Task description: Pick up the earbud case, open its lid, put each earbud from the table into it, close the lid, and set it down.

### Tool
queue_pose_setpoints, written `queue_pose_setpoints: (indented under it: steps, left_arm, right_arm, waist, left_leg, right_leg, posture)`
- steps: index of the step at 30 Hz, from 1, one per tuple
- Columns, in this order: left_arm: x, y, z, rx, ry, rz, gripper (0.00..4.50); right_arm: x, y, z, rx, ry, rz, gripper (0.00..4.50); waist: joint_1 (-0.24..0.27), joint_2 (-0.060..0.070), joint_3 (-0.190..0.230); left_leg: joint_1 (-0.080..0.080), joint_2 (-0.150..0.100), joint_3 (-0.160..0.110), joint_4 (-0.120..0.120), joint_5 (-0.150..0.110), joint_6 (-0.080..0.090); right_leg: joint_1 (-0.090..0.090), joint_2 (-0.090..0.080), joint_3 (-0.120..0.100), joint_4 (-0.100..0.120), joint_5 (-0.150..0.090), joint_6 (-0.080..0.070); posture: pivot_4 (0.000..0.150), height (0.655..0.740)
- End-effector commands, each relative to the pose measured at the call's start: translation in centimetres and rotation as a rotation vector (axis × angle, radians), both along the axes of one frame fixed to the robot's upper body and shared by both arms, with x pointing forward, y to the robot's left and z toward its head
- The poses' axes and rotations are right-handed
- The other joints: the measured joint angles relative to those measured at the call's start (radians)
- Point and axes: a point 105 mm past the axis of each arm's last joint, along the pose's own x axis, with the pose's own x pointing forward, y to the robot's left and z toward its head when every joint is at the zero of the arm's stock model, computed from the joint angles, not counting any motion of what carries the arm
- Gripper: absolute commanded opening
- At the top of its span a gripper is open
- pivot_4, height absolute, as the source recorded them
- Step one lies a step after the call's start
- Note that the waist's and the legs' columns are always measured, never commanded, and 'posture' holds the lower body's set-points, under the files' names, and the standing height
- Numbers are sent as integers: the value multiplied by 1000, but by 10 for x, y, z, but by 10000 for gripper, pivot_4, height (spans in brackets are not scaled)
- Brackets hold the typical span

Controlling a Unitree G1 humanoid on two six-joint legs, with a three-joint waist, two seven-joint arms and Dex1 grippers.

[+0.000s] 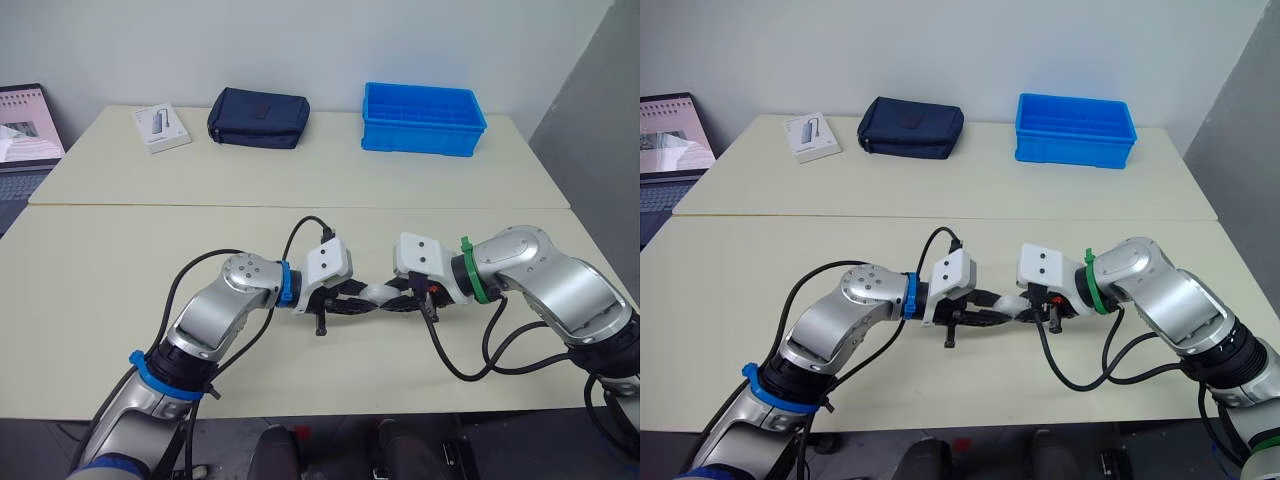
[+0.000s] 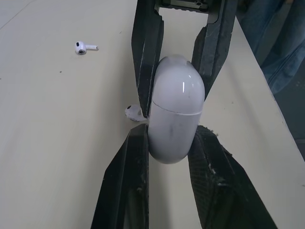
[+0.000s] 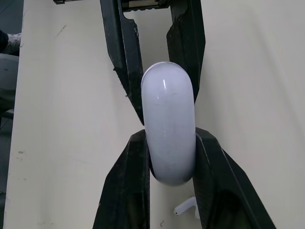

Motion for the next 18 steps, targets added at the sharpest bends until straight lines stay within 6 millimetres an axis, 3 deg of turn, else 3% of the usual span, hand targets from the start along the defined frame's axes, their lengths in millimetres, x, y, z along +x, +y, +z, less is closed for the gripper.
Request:
queue_pose_setpoints:
  steps: [1, 7, 10, 13, 18]
  left_arm:
    - [-1, -1, 8, -33, -36, 7, 7746]
    - [-3, 8, 3, -95, 6, 20, 7746]
    - [-6, 10, 7, -202, 46, 23, 7746]
    - [-6, 15, 8, -330, 83, 48, 7746]
    - [-9, 20, 2, -380, 79, 58, 7746]
  right_arm:
    - [-2, 0, 12, -2, -65, 43, 21752]
    - [6, -20, 28, -32, -108, 8, 43803]
    - [4, -27, 36, -33, -179, 44, 45000]
    - [-3, -17, 48, 83, -256, 102, 45000]
    - [-11, -6, 43, 128, -275, 122, 45000]
  waist:
    - [0, 0, 0]
    - [0, 0, 0]
    - [0, 0, 0]
    - [0, 0, 0]
    - [0, 0, 0]
  left_leg:
    - [0, 0, 0, 0, 0, 0]
    - [0, 0, 0, 0, 0, 0]
    - [0, 0, 0, 0, 0, 0]
    - [0, 0, 0, 0, 0, 0]
    - [4, 0, 0, 0, 0, 0]
  right_leg:
    - [0, 0, 0, 0, 0, 0]
    - [0, 0, 0, 0, 0, 0]
    - [0, 0, 0, 0, 0, 0]
    - [1, 0, 0, 0, 0, 0]
    - [3, 0, 0, 1, 0, 0]
  posture:
    - [1500, 7218]
    - [1500, 7218]
    - [1500, 7218]
    - [1500, 7218]
    - [1500, 7218]
